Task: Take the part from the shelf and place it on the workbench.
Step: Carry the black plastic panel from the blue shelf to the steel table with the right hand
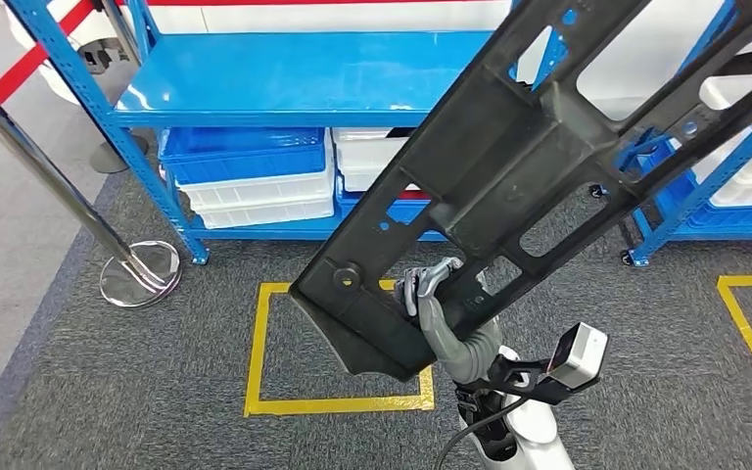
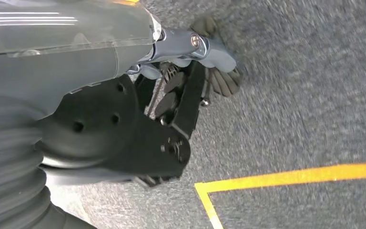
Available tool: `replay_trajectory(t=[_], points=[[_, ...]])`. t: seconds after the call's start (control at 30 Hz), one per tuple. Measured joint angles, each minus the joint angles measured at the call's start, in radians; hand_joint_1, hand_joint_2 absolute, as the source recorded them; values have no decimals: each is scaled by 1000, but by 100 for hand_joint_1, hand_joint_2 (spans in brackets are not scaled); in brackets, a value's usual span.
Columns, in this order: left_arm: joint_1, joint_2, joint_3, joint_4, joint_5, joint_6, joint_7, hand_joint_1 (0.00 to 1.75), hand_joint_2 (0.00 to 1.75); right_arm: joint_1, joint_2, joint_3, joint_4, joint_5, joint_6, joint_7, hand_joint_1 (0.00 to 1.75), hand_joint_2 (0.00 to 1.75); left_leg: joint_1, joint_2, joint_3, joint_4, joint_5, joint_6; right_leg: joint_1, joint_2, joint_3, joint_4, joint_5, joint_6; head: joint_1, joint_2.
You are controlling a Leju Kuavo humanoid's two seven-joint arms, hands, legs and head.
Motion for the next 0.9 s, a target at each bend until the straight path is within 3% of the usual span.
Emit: replay_trajectory(t=[0.03, 0.07, 0.17, 0.2, 0.27, 0.33, 0.37, 0.43, 0.47, 0.5, 0.53, 0.57, 0.63, 0.7, 0.77, 0.83, 0.9], points=[[0, 0, 0, 0, 0, 1, 0, 0, 175, 1, 0, 0, 0, -1, 0, 0, 175, 175, 0, 3, 14, -5, 16, -1, 1, -10, -3, 2, 0, 0, 0, 0], [0, 0, 0, 0, 0, 2, 0, 0, 175, 2, 0, -1, -1, -3, 1, 0, 175, 175, 0, 10, 47, -49, 42, 1, 2, -19, -4, 5, 0, 2, 0, 0], [-3, 0, 0, 0, 0, 4, 0, 0, 175, 4, 1, -2, -9, -7, 3, 0, 175, 175, -11, 57, 150, -220, 75, 19, 7, -44, -7, 11, -3, 11, 0, 0], [-3, 0, 0, 0, 0, 5, 0, 0, 175, 4, 1, -2, -12, -8, 4, 0, 175, 175, -16, 65, 160, -242, 71, 26, 9, -52, -9, 12, -2, 15, 0, 0], [-3, 0, 0, 0, 0, 5, 2, 0, 175, 6, 3, -3, -17, -8, 4, 0, 175, 175, -18, 54, 157, -252, 74, 39, 12, -64, -10, 11, -2, 25, 0, 0], [-2, 0, 0, 0, 0, 5, 5, 0, 175, 8, 4, -6, -22, -6, 3, -1, 175, 175, -13, 39, 155, -263, 82, 53, 9, -41, -20, 33, -23, 34, 0, 0], [-2, 0, -1, 0, 0, 5, 7, 0, 175, 11, 4, -8, -26, -5, 3, -2, 175, 175, -10, 32, 155, -267, 86, 59, 8, -20, -38, 70, -48, 37, 0, 0], [-2, 0, -1, 0, 0, 4, 13, 0, 175, 21, 3, -13, -30, -1, 2, -3, 175, 175, -11, 17, 150, -269, 90, 66, 5, 10, -100, 196, -110, 40, 0, 0], [-1, 0, -1, 0, 0, 4, 16, 0, 175, 28, 3, -16, -31, 1, 2, -4, 175, 175, -12, 7, 148, -268, 90, 67, 4, 14, -131, 258, -129, 41, 0, 0], [0, 0, -1, 0, 0, 5, 18, 0, 175, 33, 3, -18, -31, 2, 2, -4, 175, 175, -12, -3, 147, -267, 91, 67, 4, 15, -151, 293, -130, 42, 0, 0], [1, 0, -1, 0, 0, 5, 20, 0, 175, 37, 2, -19, -31, 3, 2, -4, 175, 175, -12, -14, 147, -264, 91, 67, 3, 16, -154, 290, -110, 42, 0, 0], [2, 0, -1, 0, 0, 6, 22, 0, 175, 39, 2, -20, -31, 3, 3, -4, 175, 175, -12, -27, 147, -261, 90, 66, 2, 20, -137, 247, -72, 41, 0, 0], [2, -1, -1, 0, 0, 7, 26, 0, 175, 41, 2, -22, -31, 5, 2, -5, 175, 175, -14, -51, 143, -252, 88, 62, -1, 55, -87, 119, 2, 36, 0, 0], [1, -2, -1, 0, 0, 10, 31, 0, 175, 48, 2, -25, -34, 8, 0, -8, 175, 175, -13, -71, 131, -243, 90, 52, -3, 91, -61, 47, 22, 33, 0, 0], [3, -2, -1, 0, 0, 12, 34, 0, 175, 60, 2, -31, -39, 12, -4, -14, 175, 175, -10, -90, 120, -243, 97, 38, -3, 87, -60, 36, 18, 29, 0, 0], [7, -1, -2, 0, 0, 12, 37, 0, 175, 72, 2, -37, -44, 15, -5, -22, 175, 175, -12, -70, 110, -230, 87, 28, -7, 66, -58, 28, 25, 19, 0, 0], [4, -1, -2, 0, 0, 12, 38, 0, 175, 84, 2, -42, -50, 19, -3, -33, 175, 175, -11, -24, 74, -150, 37, 20, -8, 40, -56, 22, 29, 10, 0, 0]])
